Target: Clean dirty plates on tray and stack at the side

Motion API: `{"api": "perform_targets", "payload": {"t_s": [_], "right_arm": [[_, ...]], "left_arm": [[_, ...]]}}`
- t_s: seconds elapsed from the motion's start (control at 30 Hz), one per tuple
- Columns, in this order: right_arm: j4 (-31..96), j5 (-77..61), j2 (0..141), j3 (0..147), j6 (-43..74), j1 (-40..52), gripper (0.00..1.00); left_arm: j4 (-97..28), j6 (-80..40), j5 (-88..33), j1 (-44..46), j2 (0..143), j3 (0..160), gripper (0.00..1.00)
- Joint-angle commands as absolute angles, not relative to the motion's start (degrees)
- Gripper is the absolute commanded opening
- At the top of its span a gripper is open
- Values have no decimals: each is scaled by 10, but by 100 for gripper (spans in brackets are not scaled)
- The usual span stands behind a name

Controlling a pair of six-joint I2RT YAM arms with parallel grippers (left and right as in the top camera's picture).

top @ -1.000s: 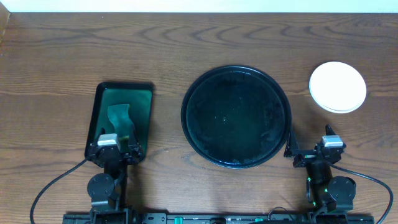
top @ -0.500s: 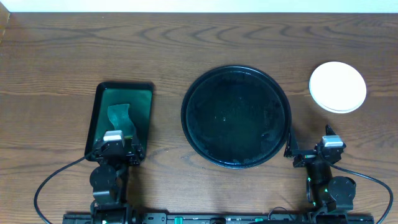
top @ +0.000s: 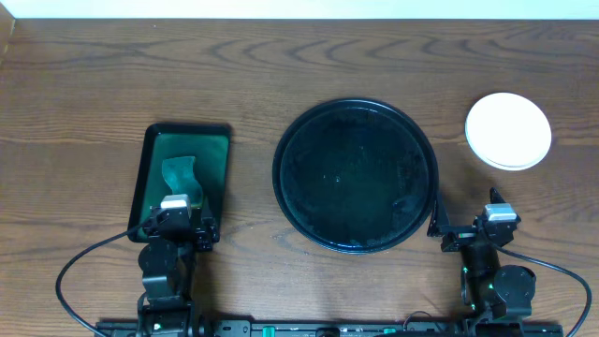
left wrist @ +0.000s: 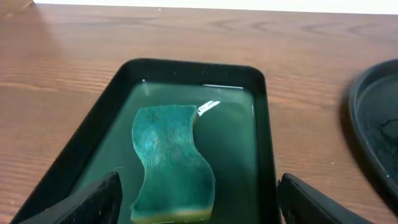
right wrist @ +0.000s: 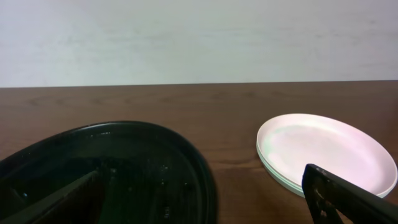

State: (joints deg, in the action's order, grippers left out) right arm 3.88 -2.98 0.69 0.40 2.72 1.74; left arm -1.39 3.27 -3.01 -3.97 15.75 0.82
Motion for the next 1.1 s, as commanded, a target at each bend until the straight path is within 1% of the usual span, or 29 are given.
{"api": "perform_targets", "payload": {"t_s": [0.0,0.37,1.07], "right_arm": [[41,-28,3,3,21,22,99],[41,-29,3,3,21,22,99],[41,-28,3,3,21,22,99]], "left_arm": [[-40,41,-20,-37,151,2,81],[-41,30,-23,-34,2,2,81],[-40,27,-25,-34,3,2,81]]}}
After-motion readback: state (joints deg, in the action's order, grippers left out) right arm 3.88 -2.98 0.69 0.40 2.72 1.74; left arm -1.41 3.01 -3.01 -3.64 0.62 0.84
